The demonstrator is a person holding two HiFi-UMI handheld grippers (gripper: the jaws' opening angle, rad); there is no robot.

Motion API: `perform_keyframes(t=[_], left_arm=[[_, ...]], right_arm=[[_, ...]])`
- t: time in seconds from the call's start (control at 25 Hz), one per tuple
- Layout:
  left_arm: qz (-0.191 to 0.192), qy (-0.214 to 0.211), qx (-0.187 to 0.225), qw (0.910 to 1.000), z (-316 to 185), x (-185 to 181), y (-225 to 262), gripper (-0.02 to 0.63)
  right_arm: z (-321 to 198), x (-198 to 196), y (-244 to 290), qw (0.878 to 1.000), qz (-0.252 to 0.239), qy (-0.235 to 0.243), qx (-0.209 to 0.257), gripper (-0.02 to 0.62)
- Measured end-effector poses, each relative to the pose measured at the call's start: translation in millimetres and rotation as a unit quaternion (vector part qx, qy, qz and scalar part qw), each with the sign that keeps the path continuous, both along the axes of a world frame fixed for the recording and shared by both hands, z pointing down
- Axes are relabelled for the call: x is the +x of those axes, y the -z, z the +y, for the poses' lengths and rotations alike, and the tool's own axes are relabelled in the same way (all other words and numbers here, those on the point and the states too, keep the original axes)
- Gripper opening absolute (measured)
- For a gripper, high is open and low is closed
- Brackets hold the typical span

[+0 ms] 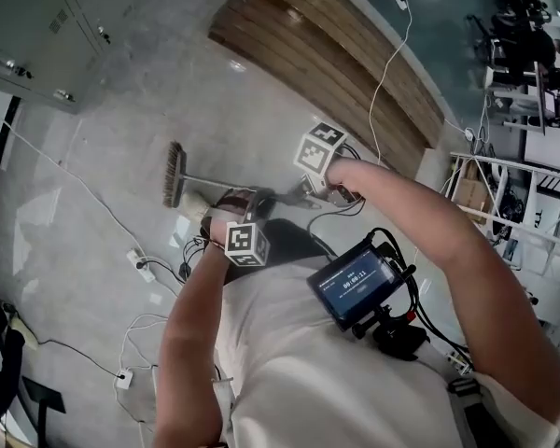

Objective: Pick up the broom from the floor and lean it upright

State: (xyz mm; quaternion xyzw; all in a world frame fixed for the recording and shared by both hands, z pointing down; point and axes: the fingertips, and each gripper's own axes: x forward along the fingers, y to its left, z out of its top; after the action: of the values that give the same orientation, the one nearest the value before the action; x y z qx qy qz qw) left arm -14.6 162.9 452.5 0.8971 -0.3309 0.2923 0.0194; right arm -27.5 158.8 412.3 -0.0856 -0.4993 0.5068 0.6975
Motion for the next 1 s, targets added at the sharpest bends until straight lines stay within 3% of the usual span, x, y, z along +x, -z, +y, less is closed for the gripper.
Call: perform_keyframes(t=[0.16,0.32,0.64,0.72,0.8,0.88,1.0], left_arm=[[0.003,0.021,0.027,0.9994,-18,-20,29,0.075],[0.006,0.052,0.055,0.9971,-38,-49,55,0.074],[0.037,0.142,0.064,0.9872,-74,-101,92,0.074],[0.048,0.197,0.054,0.9778,-89,-135,97,0.074],[0.06,0.261,0.038,0.9626,-108,-175,94,0.074],[0.073,0.326,0.019,0.9423,-127,-208,87,0.074],[0.085,0.422,-0.007,0.9026,-146,-260,76,0.074]], right_arm=[[-11,-18,26,1.0,-0.02,0.024,-0.001,0.121],[-26,-52,50,0.996,-0.072,0.057,0.013,0.15],[-90,-129,83,0.975,-0.175,0.085,0.104,0.152],[-118,-159,84,0.962,-0.216,0.087,0.141,0.152],[-155,-189,84,0.948,-0.251,0.08,0.181,0.152],[-193,-205,82,0.936,-0.269,0.071,0.217,0.152],[-233,-219,78,0.92,-0.287,0.081,0.256,0.151]])
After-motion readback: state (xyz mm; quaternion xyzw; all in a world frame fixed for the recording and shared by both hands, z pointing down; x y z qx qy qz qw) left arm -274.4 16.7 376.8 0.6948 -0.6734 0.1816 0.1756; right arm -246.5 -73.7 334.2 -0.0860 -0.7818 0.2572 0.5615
